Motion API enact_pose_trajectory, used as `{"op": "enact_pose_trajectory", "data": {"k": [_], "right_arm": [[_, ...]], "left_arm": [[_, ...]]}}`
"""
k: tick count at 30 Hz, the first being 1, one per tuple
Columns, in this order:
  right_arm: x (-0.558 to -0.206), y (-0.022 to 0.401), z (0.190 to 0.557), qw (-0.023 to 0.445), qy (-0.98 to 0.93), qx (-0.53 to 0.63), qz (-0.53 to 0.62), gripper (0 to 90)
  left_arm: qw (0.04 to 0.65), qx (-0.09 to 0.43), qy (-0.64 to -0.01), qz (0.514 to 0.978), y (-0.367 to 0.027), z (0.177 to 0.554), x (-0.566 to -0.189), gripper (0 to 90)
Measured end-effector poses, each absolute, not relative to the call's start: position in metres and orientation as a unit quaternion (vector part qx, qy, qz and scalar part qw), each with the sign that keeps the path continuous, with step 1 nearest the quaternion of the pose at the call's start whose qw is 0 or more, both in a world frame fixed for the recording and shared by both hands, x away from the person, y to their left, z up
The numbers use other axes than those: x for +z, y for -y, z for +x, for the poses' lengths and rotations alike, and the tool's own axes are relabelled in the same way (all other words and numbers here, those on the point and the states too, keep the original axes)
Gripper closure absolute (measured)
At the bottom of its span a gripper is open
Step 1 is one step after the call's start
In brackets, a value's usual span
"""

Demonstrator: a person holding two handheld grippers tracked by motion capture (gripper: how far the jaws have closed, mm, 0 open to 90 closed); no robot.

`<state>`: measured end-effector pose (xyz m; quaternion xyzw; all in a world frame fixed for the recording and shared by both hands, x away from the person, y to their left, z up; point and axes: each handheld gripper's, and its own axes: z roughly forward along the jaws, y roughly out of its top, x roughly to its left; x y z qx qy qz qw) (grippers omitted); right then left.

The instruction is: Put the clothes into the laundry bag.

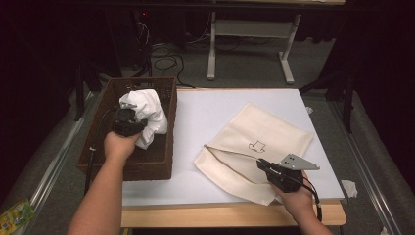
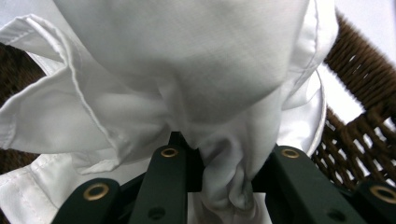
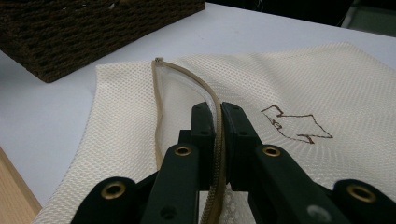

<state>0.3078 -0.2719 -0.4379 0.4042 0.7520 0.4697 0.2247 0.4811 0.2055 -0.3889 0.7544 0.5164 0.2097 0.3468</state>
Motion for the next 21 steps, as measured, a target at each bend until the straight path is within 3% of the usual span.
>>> {"op": "enact_pose_trajectory", "data": {"k": [21], "right_arm": [[-0.438,0.272,0.307,0.228,-0.749,0.473,0.404,84.9]], "left_arm": [[0.44,0.3,-0.489,0.691,-0.217,0.457,-0.372,74.6]]}}
